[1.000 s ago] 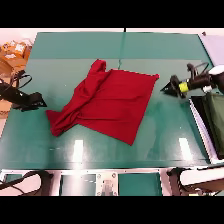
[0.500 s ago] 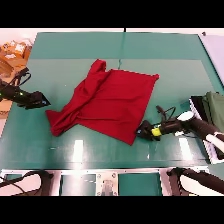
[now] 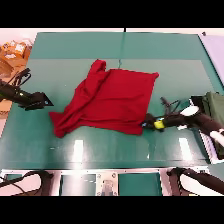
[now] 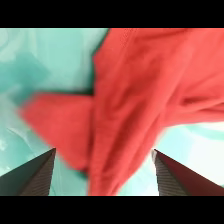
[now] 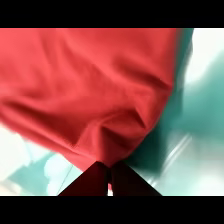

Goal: Fold the shirts.

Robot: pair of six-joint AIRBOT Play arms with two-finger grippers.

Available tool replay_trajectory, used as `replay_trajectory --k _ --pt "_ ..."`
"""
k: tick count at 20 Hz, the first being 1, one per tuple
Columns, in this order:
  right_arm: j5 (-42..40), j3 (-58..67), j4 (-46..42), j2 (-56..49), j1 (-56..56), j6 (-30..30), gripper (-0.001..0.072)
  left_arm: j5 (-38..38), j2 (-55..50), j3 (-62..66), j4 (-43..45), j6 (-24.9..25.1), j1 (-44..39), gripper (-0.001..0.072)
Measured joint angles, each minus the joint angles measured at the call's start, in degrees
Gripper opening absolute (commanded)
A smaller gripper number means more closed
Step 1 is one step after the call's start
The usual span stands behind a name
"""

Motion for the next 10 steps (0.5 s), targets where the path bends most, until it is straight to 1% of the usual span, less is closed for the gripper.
replay_trajectory --k 3,5,7,8,9,10 --pt "3.45 5.73 -5.79 0.02 -10.19 1.16 0.0011 -0.63 0.0 -1.73 -1.05 -0.04 -2.62 0.0702" --pt "4.87 8.07 -7.78 0.02 -13.75 1.14 0.0011 -0.33 0.0 -4.68 -2.75 -0.2 -6.23 0.0701" --pt "5.66 9.33 -8.68 0.0 -15.63 1.07 0.0011 1.73 0.0 -8.79 -5.95 -0.24 -11.23 0.0701" --pt "5.77 9.7 -9.16 0.0 -16.28 1.01 0.0011 3.67 0.0 -11.08 -7.5 -0.24 -14.19 0.0675" --pt "5.95 9.99 -9.35 0.0 -16.65 0.92 0.0011 5.97 0.0 -13.07 -9.03 -0.26 -17.0 0.0607" --pt "6.12 10.19 -9.53 0.0 -16.94 0.7 0.0011 9.01 0.0 -14.95 -10.29 -0.26 -20.02 0.0609"
